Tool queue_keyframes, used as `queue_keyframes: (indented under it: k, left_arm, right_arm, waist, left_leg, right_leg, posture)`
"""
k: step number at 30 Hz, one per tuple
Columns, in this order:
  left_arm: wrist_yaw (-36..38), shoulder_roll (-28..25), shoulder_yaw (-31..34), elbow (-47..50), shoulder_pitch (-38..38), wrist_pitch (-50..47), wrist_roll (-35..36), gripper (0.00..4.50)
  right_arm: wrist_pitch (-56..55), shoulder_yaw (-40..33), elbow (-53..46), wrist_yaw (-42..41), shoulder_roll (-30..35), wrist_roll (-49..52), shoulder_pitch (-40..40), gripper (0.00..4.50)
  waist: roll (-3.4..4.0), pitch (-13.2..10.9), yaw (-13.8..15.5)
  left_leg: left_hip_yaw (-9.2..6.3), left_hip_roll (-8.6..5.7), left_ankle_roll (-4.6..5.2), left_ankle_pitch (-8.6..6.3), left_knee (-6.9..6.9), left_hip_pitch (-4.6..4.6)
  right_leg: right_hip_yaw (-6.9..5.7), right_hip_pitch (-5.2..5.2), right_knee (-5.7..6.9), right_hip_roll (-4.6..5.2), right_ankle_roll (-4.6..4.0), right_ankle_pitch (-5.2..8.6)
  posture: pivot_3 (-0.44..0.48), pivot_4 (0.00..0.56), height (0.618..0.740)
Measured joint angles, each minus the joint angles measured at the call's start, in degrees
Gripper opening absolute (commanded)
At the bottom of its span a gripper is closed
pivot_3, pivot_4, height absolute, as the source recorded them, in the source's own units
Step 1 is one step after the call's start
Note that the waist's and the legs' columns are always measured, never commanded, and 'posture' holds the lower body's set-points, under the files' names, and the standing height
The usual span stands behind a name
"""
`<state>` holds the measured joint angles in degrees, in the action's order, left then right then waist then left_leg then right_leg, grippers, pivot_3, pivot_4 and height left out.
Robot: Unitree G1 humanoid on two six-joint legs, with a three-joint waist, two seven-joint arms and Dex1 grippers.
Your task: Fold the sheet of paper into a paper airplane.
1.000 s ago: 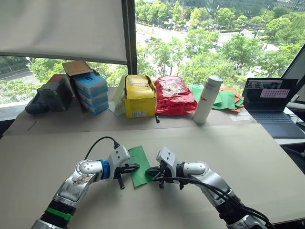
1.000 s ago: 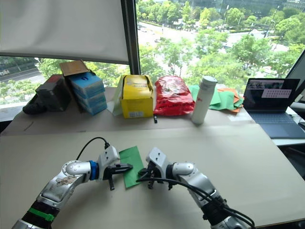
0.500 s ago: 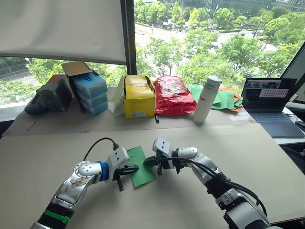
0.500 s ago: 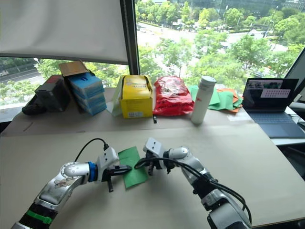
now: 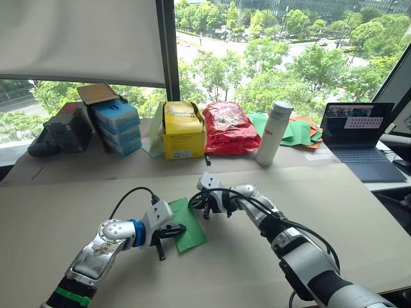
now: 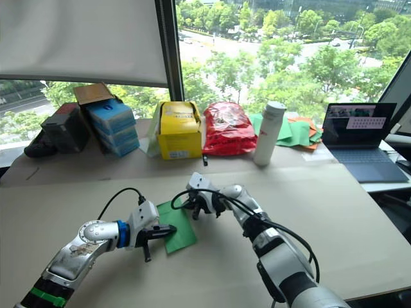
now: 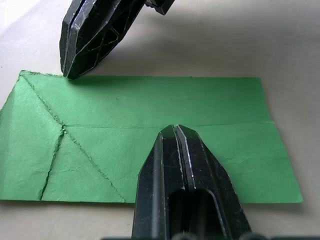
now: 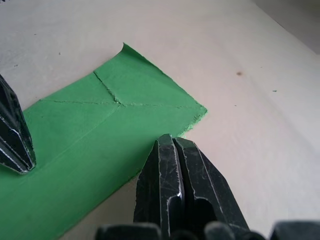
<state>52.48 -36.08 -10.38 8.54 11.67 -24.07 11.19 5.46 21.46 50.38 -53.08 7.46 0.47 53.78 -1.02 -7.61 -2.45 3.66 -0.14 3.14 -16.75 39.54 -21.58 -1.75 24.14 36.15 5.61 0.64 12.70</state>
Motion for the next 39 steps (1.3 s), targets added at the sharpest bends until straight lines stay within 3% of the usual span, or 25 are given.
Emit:
queue_keyframes:
  k: [13, 20, 32, 39]
  left_arm:
    - [-0.2, -0.1, 0.0, 1.1, -0.5, -0.3, -0.1, 0.0]
    - [0.0, -0.1, -0.1, 1.8, -0.6, -0.3, -0.1, 0.0]
    - [-0.1, -0.3, -0.2, 1.9, -0.5, -0.7, -0.1, 0.0]
    - [-0.1, -0.4, -0.4, 1.8, -0.4, -1.0, -0.1, 0.0]
  right_arm:
    - [-3.7, -3.4, 6.2, 1.6, -2.7, -1.9, 3.2, 0.05]
    - [-3.9, -6.4, -0.8, 1.0, -4.0, -1.3, 3.0, 0.05]
    - [-1.3, -3.2, -1.7, 1.0, -3.5, -5.4, -1.1, 0.05]
    - [3.6, -2.2, -14.2, -3.2, 0.3, -5.7, -8.2, 0.05]
  waist:
    - [0.11, -0.1, -0.1]
    - [0.16, -0.1, 0.0]
    - [0.17, -0.1, 0.0]
    - [0.19, -0.1, 0.1]
  left_leg:
    - [0.03, -0.02, -0.24, 0.15, -0.41, 0.06]
    - [0.01, -0.01, -0.55, 0.34, -0.59, -0.26]
    - [0.0, 0.0, -0.38, 0.24, -0.59, -0.2]
    - [-0.03, 0.0, -0.25, 0.16, -0.6, -0.02]
  right_leg:
    - [0.12, 0.15, -0.05, 0.01, -0.1, -0.04]
    - [0.04, 0.38, -0.07, -0.01, -0.1, -0.04]
    - [0.01, 0.33, -0.17, -0.01, -0.11, -0.03]
    - [0.0, 0.16, -0.2, 0.0, -0.12, -0.03]
  posture:
    - [0.0, 0.15, 0.74]
    - [0.0, 0.15, 0.74]
    - [0.0, 0.15, 0.74]
    - [0.0, 0.15, 0.74]
